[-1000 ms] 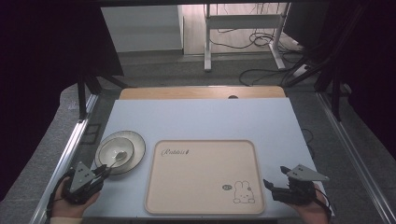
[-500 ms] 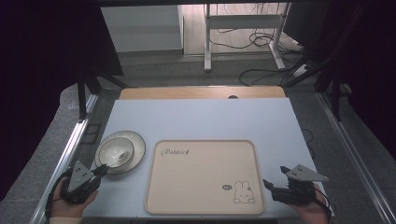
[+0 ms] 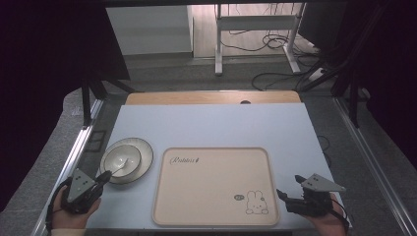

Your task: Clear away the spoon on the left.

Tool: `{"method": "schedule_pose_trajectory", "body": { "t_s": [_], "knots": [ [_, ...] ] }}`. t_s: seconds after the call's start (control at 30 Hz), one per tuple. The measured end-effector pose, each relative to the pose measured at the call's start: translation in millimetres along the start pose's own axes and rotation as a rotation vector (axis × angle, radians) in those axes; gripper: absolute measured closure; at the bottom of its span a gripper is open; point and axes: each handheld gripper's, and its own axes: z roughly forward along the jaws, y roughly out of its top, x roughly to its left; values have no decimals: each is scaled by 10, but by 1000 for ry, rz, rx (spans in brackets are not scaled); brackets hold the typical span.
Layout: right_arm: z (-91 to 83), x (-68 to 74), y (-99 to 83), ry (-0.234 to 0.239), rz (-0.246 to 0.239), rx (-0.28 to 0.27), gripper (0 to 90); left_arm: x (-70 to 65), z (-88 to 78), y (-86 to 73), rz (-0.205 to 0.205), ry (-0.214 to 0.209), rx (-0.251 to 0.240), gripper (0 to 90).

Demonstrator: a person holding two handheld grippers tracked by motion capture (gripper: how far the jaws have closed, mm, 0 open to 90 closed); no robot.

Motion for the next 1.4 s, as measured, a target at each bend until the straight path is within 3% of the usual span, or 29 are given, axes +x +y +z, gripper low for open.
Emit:
{"method": "schedule_pose_trajectory", "body": {
  "t_s": [1.4],
  "knots": [
    [0,2,-1,5,-18,-1,199,-90,-148,197,-1,12,-113,897]
  ]
}}
